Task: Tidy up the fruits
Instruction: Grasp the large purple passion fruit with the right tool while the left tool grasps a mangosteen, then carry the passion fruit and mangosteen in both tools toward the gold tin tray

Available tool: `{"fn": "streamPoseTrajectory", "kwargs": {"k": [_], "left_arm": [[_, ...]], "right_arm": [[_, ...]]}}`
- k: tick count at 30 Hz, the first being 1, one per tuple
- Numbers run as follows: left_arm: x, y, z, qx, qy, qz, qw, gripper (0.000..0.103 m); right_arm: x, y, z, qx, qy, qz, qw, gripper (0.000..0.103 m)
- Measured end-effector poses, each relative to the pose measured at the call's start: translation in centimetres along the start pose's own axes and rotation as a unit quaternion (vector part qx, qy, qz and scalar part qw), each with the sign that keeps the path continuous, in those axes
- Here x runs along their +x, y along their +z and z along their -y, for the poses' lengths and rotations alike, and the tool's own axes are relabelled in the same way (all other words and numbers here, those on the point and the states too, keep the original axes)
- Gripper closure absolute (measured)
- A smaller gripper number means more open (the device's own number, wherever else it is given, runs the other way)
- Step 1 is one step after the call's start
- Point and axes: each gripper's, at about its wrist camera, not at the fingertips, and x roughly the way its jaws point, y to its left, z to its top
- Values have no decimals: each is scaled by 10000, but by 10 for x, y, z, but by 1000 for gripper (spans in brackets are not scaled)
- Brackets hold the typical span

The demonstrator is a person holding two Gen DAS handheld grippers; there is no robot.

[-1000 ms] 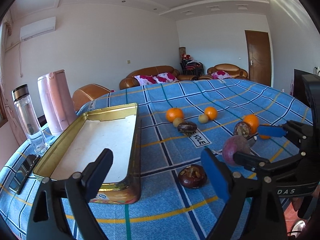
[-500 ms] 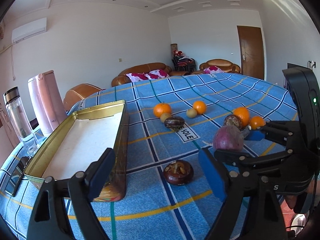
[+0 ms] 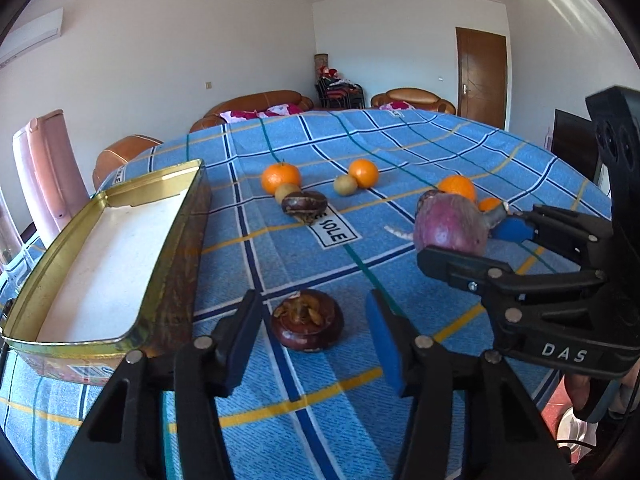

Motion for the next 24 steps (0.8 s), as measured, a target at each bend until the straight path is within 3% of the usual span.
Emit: {"fn": "streamPoseTrajectory", "kwargs": {"k": [2, 6, 10, 24], "left_arm": [[5, 0, -1, -41, -59, -102, 9999, 48], [10, -3, -6, -137, -73, -222, 9996, 59], [9, -4, -14, -262, -142, -181, 9994, 59], [-12, 4, -22, -357, -3, 367, 9987, 60]], "right_arm": [[0, -1, 0, -11, 18, 10, 10000, 47], [0, -1, 0, -12, 20, 21, 10000, 47], [-2, 0, -2, -30, 43, 88, 9999, 47], [-16, 5, -8, -168, 50, 422, 9990, 47]]}}
